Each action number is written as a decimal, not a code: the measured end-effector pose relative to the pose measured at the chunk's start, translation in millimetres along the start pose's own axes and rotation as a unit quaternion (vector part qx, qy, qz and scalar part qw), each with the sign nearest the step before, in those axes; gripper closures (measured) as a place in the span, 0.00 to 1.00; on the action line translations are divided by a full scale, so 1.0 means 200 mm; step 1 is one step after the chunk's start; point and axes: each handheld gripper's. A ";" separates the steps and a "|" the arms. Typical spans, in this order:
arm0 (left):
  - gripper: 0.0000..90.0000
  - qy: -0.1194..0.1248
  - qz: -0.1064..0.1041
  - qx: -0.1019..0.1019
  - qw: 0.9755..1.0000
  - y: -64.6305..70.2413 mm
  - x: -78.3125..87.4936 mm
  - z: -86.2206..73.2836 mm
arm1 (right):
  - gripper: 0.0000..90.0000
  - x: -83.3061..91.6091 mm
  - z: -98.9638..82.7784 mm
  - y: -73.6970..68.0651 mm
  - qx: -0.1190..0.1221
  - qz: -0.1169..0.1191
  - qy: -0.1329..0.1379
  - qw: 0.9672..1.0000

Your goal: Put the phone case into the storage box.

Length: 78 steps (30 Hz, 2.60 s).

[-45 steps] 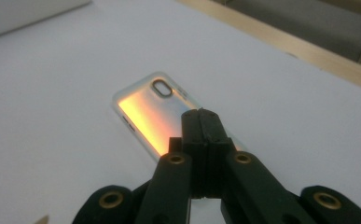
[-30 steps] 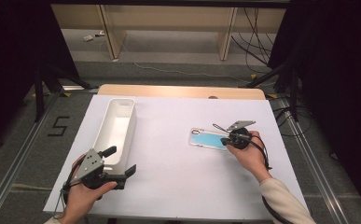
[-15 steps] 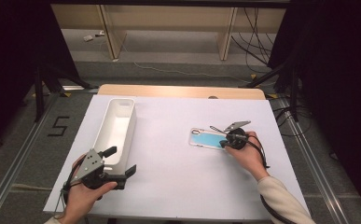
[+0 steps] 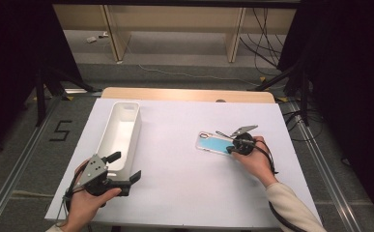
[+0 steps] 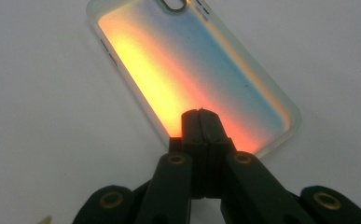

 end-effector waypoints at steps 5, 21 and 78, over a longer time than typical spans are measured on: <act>0.04 -0.001 -0.001 -0.002 1.000 0.00 0.00 0.00 | 1.00 0.00 0.00 -0.01 -0.006 0.001 0.002 1.000; 0.04 0.001 0.000 0.000 1.000 0.00 0.00 0.00 | 1.00 -0.01 0.02 -0.04 0.009 0.010 0.006 1.000; 0.05 0.004 0.000 0.001 1.000 0.00 0.00 0.00 | 1.00 -0.03 0.07 -0.18 0.011 0.039 -0.010 0.999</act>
Point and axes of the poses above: each handheld gripper's, and its own axes: x roughly backward along the jaws, z roughly out of its top, y roughly to its right, and after that the axes turned 10 degrees about -z, right-handed
